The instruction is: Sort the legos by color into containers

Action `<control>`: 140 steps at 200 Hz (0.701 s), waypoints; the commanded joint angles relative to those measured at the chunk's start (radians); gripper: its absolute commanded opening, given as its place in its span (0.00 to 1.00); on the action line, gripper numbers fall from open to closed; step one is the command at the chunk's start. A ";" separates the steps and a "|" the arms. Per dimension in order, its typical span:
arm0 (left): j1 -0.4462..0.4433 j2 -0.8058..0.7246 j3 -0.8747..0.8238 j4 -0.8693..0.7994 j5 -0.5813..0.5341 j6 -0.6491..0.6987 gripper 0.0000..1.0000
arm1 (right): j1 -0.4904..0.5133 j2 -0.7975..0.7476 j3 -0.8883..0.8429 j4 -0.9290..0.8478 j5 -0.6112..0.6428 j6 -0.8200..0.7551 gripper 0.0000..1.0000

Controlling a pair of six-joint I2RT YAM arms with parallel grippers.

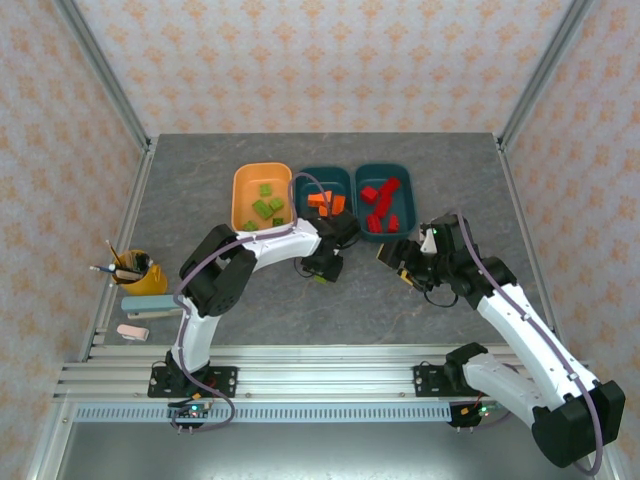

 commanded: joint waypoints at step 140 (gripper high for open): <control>0.253 -0.370 0.041 -0.095 0.011 -0.186 0.33 | 0.175 0.125 0.204 0.031 0.104 -0.111 0.73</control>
